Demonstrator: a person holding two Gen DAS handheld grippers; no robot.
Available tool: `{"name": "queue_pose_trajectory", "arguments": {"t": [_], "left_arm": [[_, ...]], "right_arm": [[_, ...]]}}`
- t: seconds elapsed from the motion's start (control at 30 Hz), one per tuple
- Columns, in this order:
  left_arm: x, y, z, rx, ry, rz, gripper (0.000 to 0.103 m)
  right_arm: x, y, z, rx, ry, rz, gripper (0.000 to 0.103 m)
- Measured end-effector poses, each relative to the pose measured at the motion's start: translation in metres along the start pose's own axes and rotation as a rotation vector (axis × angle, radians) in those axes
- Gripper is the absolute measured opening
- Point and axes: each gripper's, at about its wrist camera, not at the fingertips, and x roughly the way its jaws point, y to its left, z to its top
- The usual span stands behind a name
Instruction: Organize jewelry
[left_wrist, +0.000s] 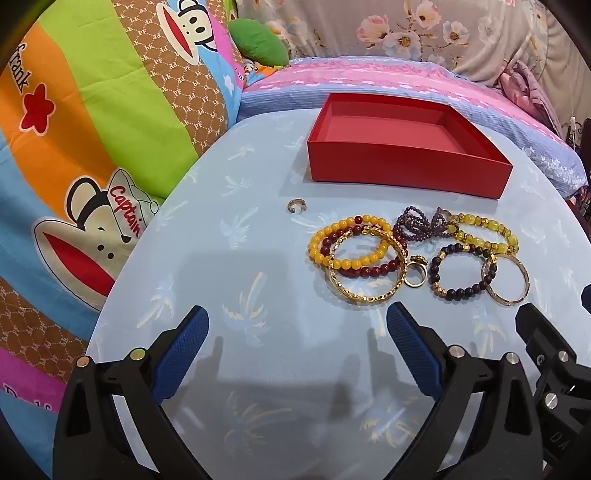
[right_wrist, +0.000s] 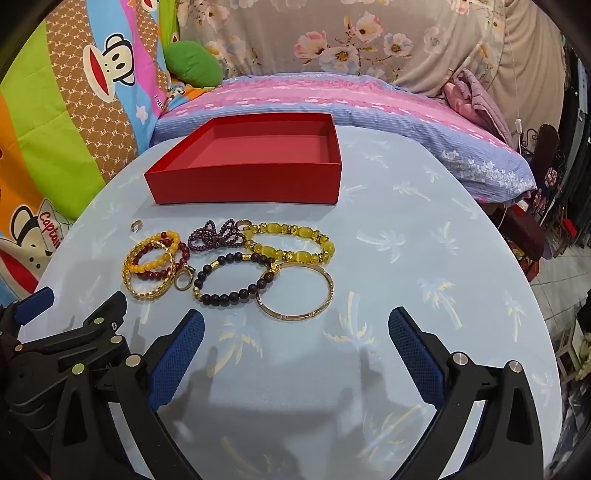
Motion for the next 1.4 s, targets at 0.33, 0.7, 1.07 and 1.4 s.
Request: {"name": "queue_pose_trajectory", "arguments": {"t": [0.33,0.7,1.07,1.4], "left_arm": [[-0.002,0.006,0.005,0.002,-0.003,0.001,0.093],[0.001,0.003,0.001,-0.007,0.007,-0.001,0.093],[0.004,0.004,-0.001,-0.009,0.014,-0.002,0.093],[0.003,0.005,-0.002,-0.009,0.012,0.001,0.093]], "right_arm": [[0.000,0.003,-0.001,0.000,-0.007,-0.004,0.096],[0.001,0.005,-0.001,-0.001,-0.008,-0.007,0.096],[0.002,0.007,-0.002,-0.003,-0.007,-0.007,0.096],[0.002,0.007,-0.002,-0.003,-0.007,-0.007,0.096]]}}
